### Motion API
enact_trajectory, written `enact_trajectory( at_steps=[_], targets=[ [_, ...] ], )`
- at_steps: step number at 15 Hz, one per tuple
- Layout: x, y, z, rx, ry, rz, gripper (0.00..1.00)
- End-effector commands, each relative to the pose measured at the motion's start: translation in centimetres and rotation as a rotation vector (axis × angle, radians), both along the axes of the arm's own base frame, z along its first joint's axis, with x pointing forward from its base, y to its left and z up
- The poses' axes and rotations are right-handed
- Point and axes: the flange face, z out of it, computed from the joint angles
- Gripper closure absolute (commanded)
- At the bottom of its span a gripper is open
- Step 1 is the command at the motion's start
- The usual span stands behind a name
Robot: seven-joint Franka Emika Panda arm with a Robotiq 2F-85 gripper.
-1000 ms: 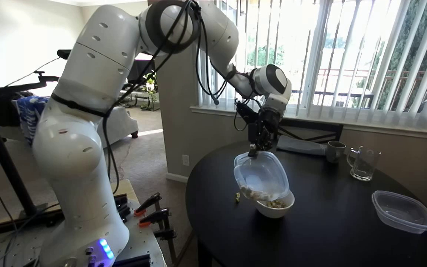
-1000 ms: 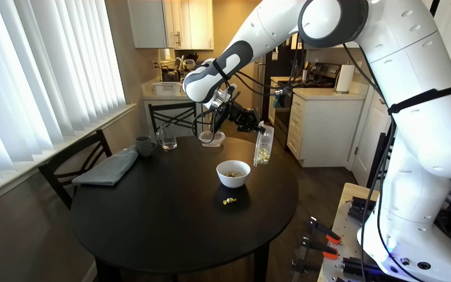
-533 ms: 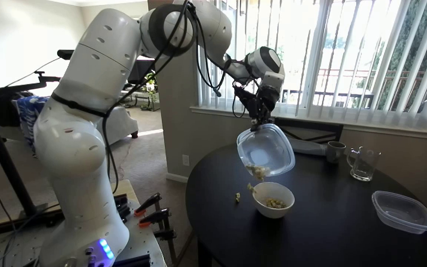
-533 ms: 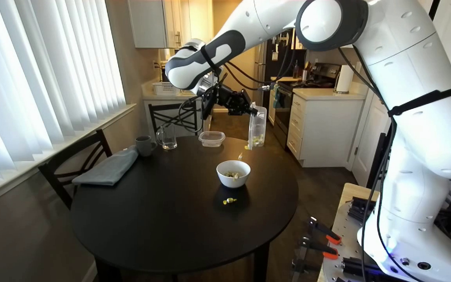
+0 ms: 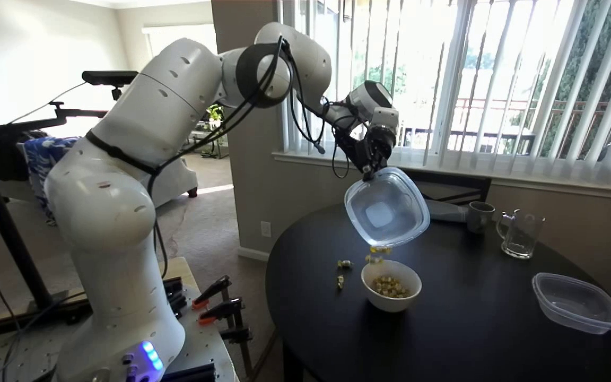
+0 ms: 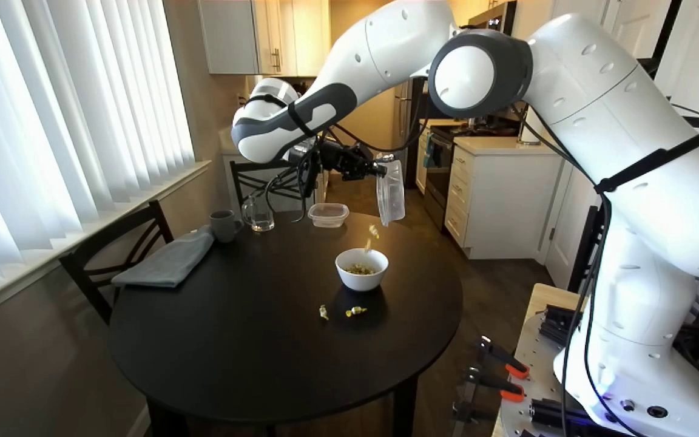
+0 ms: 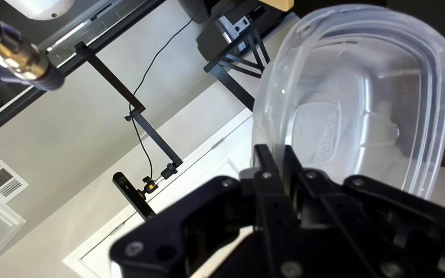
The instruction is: Pour the contents in the white bowl
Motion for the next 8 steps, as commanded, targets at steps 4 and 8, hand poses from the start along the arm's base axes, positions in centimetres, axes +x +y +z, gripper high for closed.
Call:
enact_trajectory(
  at_steps=[4, 8],
  targets=[
    [0.6, -0.4, -3.0, -0.051, 0.069, 0.008, 0.98],
    [0.6, -0.3, -3.5, -0.051, 0.073, 0.004, 0.98]
  ],
)
